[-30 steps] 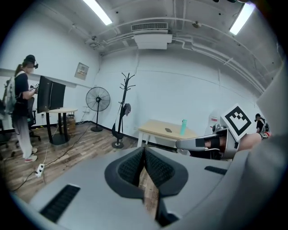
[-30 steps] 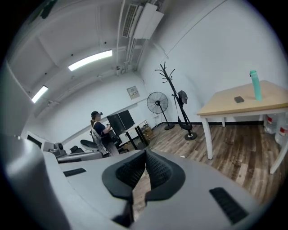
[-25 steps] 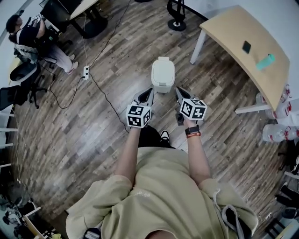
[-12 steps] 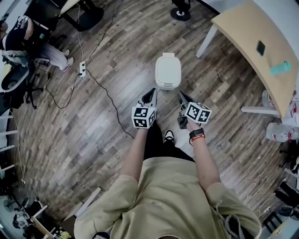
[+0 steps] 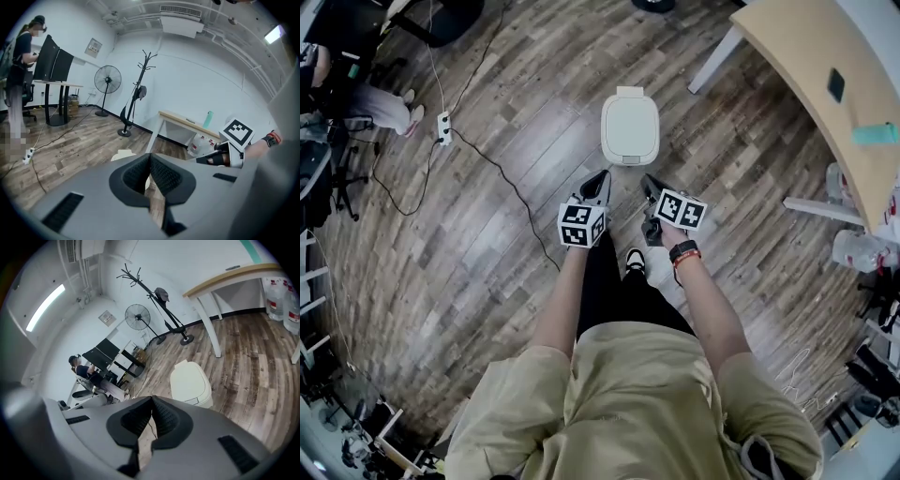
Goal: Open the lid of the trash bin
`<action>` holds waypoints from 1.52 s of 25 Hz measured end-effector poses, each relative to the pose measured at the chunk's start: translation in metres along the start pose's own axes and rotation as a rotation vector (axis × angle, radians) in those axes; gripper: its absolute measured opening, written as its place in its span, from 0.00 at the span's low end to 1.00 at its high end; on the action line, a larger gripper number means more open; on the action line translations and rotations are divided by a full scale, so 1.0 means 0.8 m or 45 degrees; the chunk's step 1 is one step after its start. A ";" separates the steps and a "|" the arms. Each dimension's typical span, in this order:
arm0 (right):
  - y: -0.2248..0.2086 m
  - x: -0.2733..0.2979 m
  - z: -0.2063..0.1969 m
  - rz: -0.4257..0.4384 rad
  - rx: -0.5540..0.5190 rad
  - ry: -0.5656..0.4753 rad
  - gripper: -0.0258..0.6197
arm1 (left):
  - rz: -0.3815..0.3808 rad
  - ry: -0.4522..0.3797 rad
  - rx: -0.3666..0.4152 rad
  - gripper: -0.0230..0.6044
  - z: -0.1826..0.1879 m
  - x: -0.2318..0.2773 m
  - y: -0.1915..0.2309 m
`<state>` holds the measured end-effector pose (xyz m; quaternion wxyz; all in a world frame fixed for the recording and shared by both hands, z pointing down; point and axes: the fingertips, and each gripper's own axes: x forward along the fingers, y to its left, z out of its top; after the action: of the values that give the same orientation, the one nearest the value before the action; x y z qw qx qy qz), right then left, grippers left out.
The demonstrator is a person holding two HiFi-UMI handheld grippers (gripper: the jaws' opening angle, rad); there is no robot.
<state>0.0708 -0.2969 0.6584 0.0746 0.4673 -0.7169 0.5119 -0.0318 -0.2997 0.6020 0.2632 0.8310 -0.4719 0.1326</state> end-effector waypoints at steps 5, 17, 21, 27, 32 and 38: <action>-0.041 0.048 -0.016 -0.014 -0.015 0.027 0.06 | -0.024 0.078 -0.023 0.07 -0.042 0.032 0.017; -0.122 0.137 -0.057 -0.047 0.114 0.119 0.06 | -0.145 0.140 0.025 0.07 -0.103 0.085 0.039; -0.135 0.159 -0.062 -0.047 0.080 0.090 0.06 | -0.157 0.148 0.048 0.07 -0.119 0.101 0.057; -0.165 0.200 -0.078 -0.030 -0.016 0.079 0.06 | -0.199 0.152 0.069 0.07 -0.156 0.147 0.076; -0.183 0.240 -0.085 -0.006 -0.087 0.124 0.06 | -0.232 0.161 0.084 0.07 -0.186 0.180 0.087; -0.212 0.284 -0.088 -0.004 -0.123 0.175 0.06 | -0.243 0.164 0.076 0.07 -0.211 0.218 0.107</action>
<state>0.0455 -0.3821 0.9369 0.1469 0.4279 -0.7332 0.5076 -0.0098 -0.3650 0.8496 0.2797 0.8693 -0.3684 0.1740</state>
